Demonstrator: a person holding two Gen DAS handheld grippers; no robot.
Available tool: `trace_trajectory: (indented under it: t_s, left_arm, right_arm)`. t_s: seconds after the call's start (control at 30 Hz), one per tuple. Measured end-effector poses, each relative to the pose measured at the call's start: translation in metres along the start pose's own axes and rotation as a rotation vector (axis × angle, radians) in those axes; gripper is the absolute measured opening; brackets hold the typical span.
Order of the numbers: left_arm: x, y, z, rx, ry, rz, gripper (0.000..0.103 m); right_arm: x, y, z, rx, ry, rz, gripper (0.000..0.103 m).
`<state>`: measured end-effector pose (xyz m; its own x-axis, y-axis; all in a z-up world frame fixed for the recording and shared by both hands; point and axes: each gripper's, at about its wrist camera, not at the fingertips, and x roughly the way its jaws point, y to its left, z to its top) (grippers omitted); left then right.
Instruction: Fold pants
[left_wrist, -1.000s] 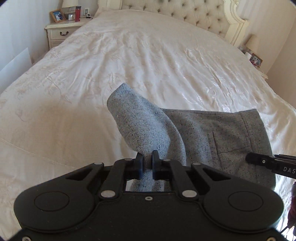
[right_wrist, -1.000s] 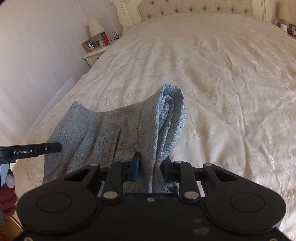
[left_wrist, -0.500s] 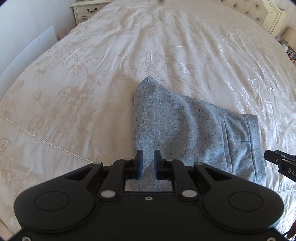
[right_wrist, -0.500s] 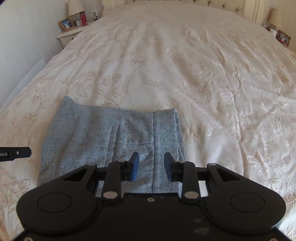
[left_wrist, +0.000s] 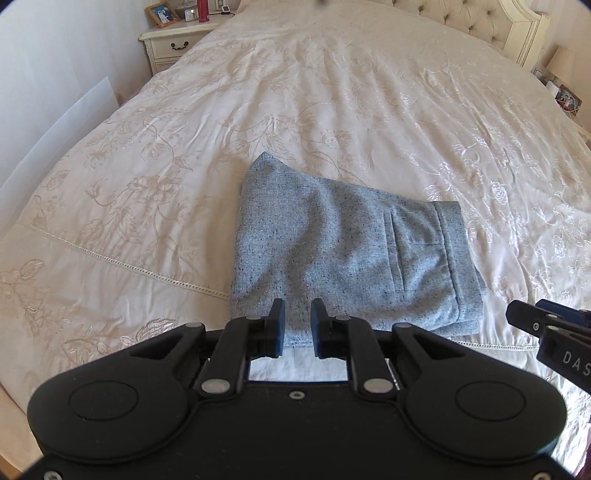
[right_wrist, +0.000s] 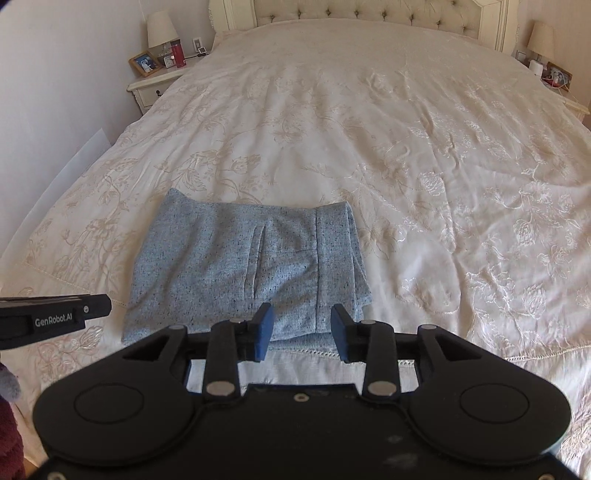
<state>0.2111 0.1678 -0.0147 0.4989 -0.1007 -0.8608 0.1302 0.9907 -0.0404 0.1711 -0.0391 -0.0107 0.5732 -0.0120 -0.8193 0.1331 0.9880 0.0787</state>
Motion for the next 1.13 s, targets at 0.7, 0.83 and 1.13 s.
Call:
trace_trajectory:
  t_s: [0.7, 0.83, 1.13]
  left_arm:
    - [-0.031, -0.032, -0.026, 0.015, -0.016, 0.025, 0.023]
    - [-0.032, -0.033, -0.028, 0.01, -0.018, 0.031, 0.023]
    - [-0.032, -0.033, -0.028, 0.021, -0.028, 0.047, 0.024]
  right_arm:
    - [-0.035, -0.017, -0.019, 0.01, -0.029, 0.042, 0.039]
    - [-0.035, -0.016, -0.02, 0.005, -0.025, 0.048, 0.039]
    - [-0.034, -0.013, -0.022, 0.005, -0.019, 0.052, 0.039]
